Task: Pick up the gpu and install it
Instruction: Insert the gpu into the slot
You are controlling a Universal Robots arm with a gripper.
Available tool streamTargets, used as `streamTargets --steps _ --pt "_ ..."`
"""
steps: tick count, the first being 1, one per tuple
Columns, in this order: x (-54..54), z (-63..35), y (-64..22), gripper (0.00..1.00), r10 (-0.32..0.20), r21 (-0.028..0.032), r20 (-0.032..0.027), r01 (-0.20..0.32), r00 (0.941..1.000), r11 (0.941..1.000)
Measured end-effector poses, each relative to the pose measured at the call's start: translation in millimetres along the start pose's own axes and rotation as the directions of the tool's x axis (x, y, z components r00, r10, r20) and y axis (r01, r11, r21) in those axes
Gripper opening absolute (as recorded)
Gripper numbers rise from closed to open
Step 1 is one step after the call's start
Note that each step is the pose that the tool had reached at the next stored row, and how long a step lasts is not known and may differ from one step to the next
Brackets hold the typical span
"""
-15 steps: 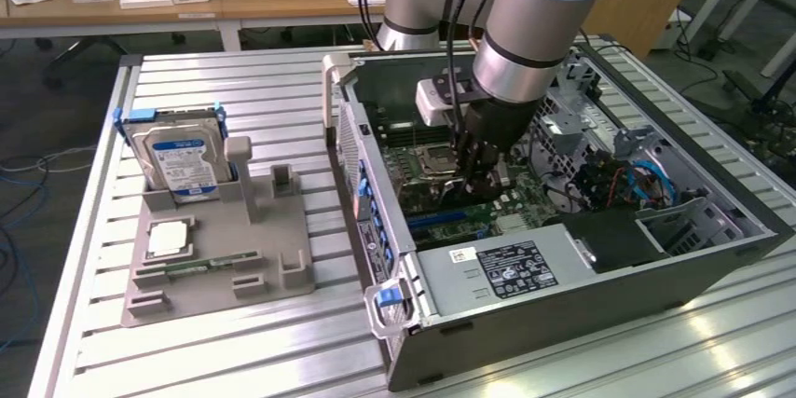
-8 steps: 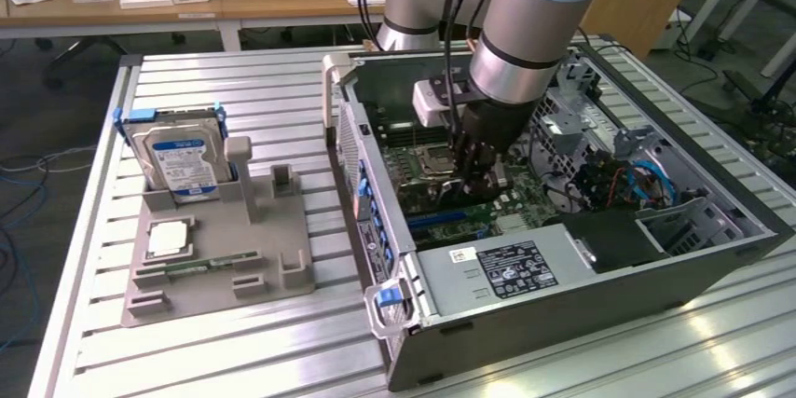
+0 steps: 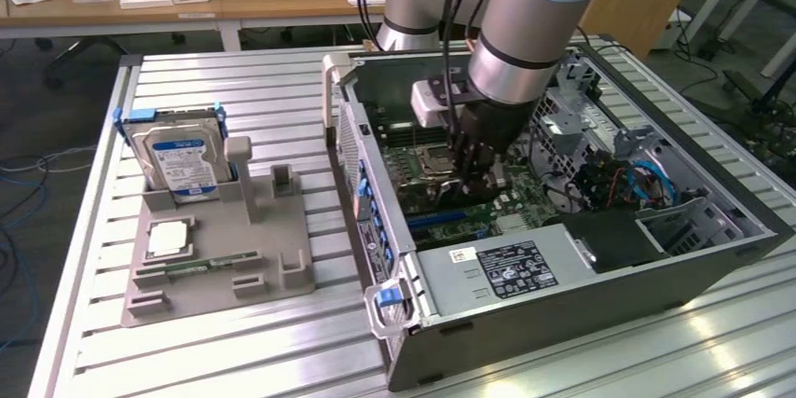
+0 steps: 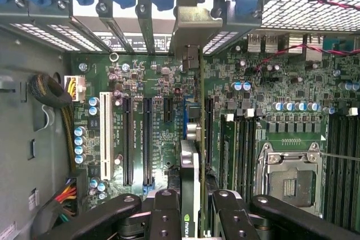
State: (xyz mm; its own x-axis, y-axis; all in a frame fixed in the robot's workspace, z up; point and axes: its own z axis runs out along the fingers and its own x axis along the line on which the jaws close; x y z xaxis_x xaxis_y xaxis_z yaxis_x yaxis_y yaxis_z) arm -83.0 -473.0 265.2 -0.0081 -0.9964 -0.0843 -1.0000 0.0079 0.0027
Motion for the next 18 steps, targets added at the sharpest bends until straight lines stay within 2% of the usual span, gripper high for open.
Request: streamTargets --steps 18 --pt "0.0 0.1 4.1 0.27 0.0 0.0 -0.0001 0.0 1.0 1.0"
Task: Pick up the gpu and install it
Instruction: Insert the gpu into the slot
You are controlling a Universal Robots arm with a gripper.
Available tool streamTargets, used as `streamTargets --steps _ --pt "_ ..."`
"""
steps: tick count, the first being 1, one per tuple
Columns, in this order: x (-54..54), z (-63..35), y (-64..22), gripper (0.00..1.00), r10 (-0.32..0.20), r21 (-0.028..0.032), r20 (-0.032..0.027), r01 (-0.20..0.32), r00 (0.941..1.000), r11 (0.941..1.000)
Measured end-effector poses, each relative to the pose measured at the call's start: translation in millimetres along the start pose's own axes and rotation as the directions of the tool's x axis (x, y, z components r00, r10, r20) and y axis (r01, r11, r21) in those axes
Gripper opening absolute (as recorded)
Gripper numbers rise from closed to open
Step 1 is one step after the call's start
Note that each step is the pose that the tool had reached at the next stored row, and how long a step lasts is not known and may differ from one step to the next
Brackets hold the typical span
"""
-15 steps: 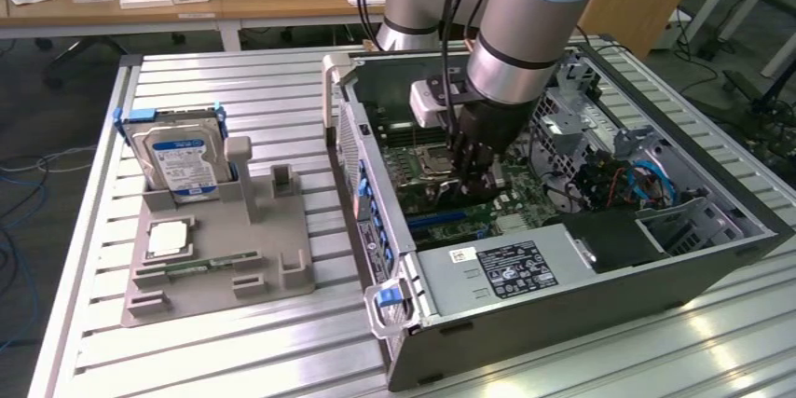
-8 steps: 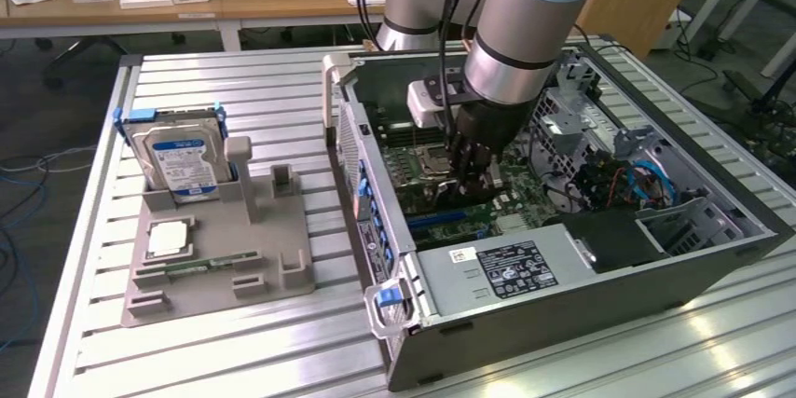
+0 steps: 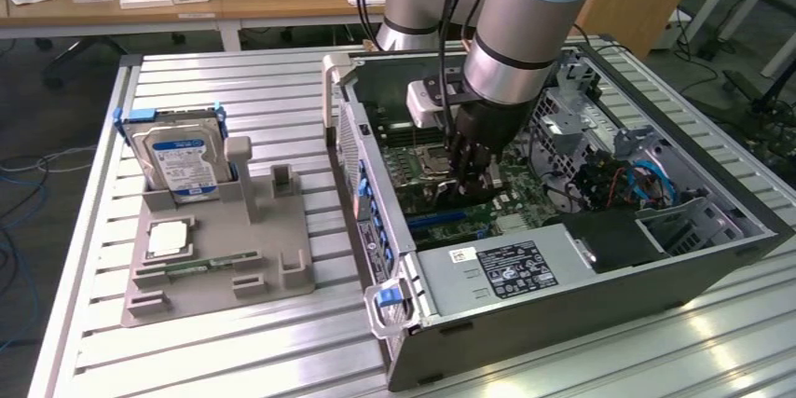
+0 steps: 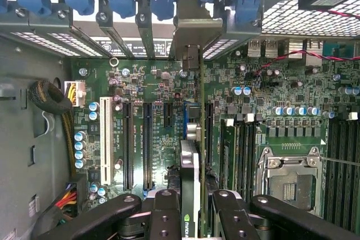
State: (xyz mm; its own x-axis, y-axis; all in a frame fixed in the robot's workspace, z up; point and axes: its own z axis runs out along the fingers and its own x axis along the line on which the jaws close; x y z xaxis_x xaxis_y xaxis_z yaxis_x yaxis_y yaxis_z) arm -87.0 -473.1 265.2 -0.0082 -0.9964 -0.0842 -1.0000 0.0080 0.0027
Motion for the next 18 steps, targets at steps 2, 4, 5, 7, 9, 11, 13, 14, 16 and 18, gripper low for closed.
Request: streamTargets --steps 2,4,5,7,9,11,13,14,16,18 --pt "0.0 0.0 0.0 0.27 0.0 -0.0001 0.0 0.0 1.0 1.0" --pt "-0.2 0.0 0.0 0.27 0.0 -0.0002 -0.0042 0.0 1.0 1.0" --pt "-0.4 0.0 0.0 0.27 0.0 0.0001 -0.0135 0.0 0.9999 1.0" --pt "-0.5 0.1 0.0 0.27 0.0 0.0001 -0.0209 0.0 0.9998 1.0" --pt "-0.5 0.1 -0.1 0.27 0.0 0.0001 -0.0211 0.0 0.9998 1.0" --pt "-0.5 0.1 0.2 0.27 0.0 0.0002 -0.0198 0.0 0.9998 1.0" --pt "-0.5 0.1 1.1 0.27 0.0 0.0002 -0.0162 0.0 0.9999 1.0" --pt "-0.5 0.1 1.7 0.27 0.0 0.0002 -0.0146 0.0 0.9999 1.0" --pt "-0.4 0.1 3.0 0.27 0.0 0.0001 -0.0089 0.0 1.0 1.0" --pt "-0.5 0.0 3.2 0.27 0.0 -0.0001 -0.0011 0.0 1.0 1.0"
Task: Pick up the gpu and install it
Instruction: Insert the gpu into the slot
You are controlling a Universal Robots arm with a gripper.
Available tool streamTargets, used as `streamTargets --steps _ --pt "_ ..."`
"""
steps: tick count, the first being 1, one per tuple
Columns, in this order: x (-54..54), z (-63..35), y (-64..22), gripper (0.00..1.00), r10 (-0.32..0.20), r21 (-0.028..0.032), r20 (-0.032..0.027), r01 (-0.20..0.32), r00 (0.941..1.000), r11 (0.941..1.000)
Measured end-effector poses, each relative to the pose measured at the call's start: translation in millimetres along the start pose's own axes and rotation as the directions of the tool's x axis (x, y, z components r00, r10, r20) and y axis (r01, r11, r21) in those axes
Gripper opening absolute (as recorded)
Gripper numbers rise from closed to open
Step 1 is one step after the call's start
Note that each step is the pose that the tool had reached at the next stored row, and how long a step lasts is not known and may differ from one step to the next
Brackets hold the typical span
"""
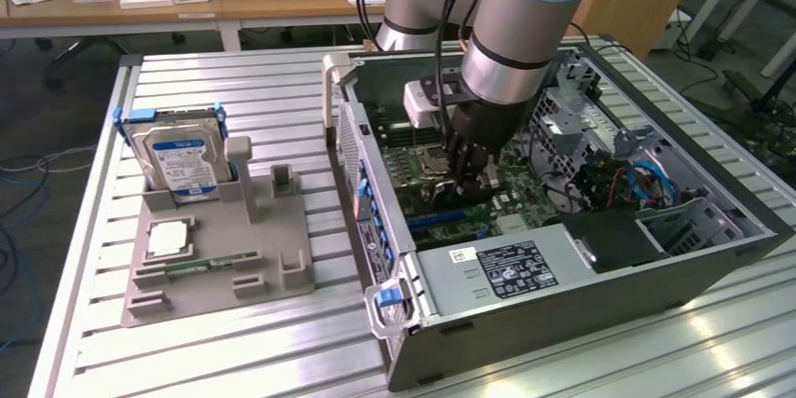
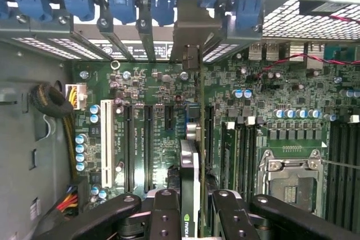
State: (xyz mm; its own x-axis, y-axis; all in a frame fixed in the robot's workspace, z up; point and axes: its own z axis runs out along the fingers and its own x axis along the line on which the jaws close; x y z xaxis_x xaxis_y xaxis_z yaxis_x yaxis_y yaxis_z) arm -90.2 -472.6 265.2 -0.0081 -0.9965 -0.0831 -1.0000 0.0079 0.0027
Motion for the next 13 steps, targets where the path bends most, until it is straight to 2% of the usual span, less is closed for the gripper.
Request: streamTargets --steps 9,13 --pt "0.0 0.2 -0.6 0.27 0.0 0.0 0.001 0.0 1.0 1.0" --pt "0.4 4.4 -0.7 0.27 0.0 0.0 0.0011 0.0 1.0 1.0"
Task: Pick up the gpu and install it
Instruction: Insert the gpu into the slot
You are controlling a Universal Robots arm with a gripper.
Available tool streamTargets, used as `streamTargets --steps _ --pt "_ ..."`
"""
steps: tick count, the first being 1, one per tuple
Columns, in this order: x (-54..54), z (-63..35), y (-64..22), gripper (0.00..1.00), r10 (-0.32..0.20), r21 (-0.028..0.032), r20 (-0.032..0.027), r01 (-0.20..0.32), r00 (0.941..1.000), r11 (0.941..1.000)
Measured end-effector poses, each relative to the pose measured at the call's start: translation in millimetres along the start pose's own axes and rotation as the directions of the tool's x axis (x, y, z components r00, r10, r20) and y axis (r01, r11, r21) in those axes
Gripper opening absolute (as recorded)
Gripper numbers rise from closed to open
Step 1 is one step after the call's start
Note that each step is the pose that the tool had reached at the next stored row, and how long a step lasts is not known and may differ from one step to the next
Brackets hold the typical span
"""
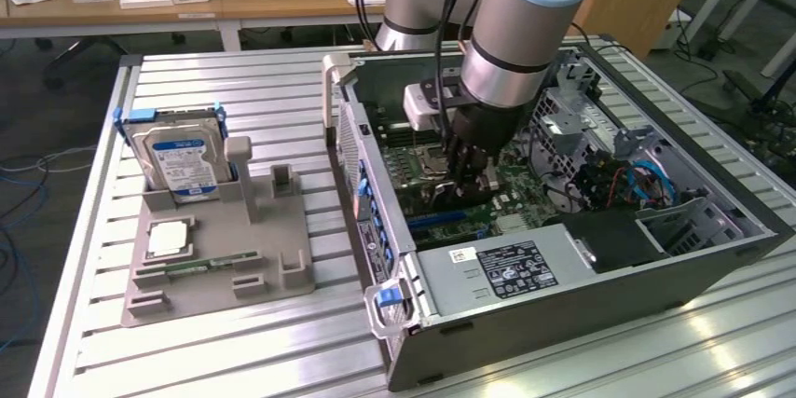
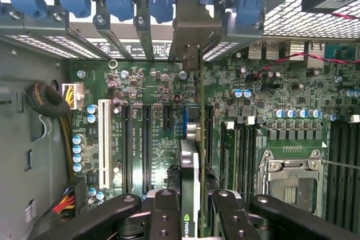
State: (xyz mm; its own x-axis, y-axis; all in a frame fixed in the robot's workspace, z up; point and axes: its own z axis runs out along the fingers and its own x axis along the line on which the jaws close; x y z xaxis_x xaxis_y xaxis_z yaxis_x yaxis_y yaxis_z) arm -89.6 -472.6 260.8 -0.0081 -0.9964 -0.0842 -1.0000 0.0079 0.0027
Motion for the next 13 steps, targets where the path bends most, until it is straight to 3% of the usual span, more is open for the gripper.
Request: streamTargets --steps 13 --pt "0.6 7.2 0.0 0.27 0.0 -0.0001 -0.0003 0.0 1.0 1.0"
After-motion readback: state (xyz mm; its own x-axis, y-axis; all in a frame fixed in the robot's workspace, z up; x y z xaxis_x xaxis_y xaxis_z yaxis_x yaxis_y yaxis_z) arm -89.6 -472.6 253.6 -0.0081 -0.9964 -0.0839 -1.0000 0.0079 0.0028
